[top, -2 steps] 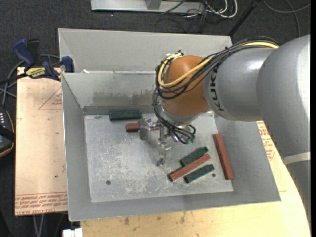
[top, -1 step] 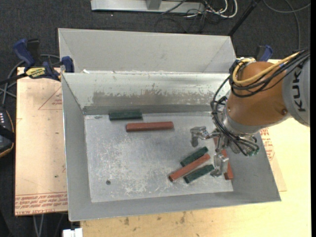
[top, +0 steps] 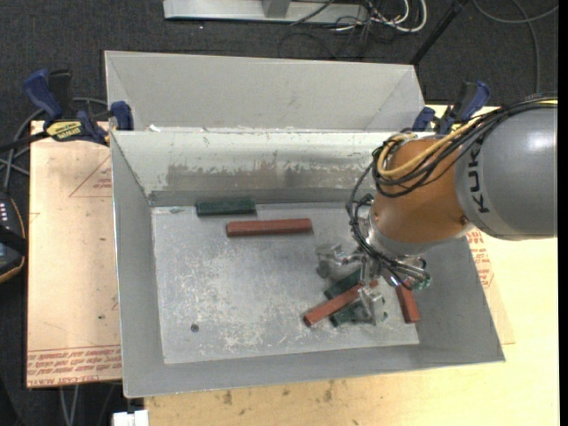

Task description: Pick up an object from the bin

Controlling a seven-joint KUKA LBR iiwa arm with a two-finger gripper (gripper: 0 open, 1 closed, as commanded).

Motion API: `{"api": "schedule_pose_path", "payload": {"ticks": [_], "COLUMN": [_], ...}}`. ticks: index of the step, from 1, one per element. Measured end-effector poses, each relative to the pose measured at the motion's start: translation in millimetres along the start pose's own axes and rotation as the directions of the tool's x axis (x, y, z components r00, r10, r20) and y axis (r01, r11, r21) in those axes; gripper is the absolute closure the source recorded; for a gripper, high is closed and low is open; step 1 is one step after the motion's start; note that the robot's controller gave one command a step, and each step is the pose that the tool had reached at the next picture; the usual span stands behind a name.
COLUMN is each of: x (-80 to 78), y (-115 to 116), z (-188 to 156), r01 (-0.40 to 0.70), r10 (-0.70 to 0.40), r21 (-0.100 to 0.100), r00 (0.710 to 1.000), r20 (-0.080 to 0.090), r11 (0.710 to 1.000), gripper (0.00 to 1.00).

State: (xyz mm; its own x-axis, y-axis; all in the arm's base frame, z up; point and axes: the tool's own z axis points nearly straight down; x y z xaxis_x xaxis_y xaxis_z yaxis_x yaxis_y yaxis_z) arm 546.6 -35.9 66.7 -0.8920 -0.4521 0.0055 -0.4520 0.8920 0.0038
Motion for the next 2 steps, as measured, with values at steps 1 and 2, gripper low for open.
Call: {"api": "schedule_pose_path", "payload": {"ticks": [1, 2], "x": [-2.3, -2.1], "y": [-2, 25], "z": [-8, -142], "r01": [-0.001, 0.064], "r10": [0.001, -0.064], "r21": [0.003, 0.008], "r00": [1.0, 0.998], "r20": [0.004, 0.015], "r11": [1.0, 0.998], "gripper": [1.0, 1.0]}}
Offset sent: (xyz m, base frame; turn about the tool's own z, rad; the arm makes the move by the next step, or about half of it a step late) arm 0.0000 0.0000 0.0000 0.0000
